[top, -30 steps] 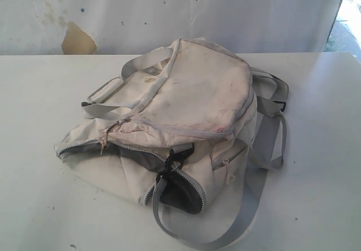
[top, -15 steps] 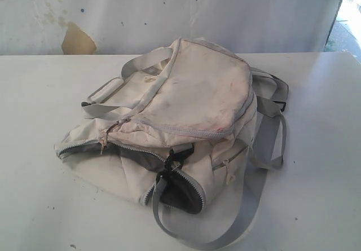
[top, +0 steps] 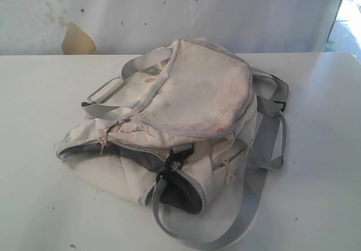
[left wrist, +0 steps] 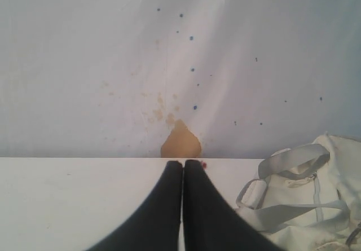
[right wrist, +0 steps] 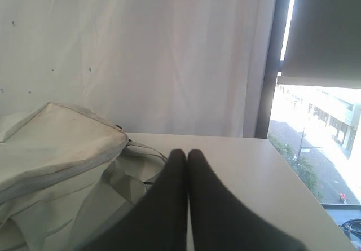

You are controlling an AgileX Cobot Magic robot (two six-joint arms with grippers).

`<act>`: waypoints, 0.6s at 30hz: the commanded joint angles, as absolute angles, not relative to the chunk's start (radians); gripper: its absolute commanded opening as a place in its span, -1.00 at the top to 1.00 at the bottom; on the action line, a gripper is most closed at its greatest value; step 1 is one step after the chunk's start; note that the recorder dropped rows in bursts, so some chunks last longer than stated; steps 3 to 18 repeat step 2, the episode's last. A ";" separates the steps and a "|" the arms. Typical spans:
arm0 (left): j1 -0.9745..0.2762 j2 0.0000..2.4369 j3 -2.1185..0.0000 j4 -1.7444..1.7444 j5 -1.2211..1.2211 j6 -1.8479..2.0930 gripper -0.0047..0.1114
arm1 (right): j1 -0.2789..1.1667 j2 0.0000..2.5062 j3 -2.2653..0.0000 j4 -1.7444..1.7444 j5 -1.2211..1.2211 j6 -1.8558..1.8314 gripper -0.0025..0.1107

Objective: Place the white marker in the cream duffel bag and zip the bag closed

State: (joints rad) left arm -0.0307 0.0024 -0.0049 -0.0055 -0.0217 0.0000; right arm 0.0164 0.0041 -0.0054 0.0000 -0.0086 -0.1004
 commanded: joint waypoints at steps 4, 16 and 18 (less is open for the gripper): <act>-0.032 0.000 0.000 -0.014 -0.029 0.000 0.92 | 0.011 0.000 0.000 0.000 -0.007 -0.110 0.96; -0.032 0.000 0.000 -0.014 -0.029 0.000 0.92 | 0.011 0.000 0.000 0.000 -0.007 -0.110 0.96; -0.032 0.000 0.000 -0.014 -0.029 0.000 0.92 | 0.011 0.000 0.000 0.000 -0.007 -0.110 0.96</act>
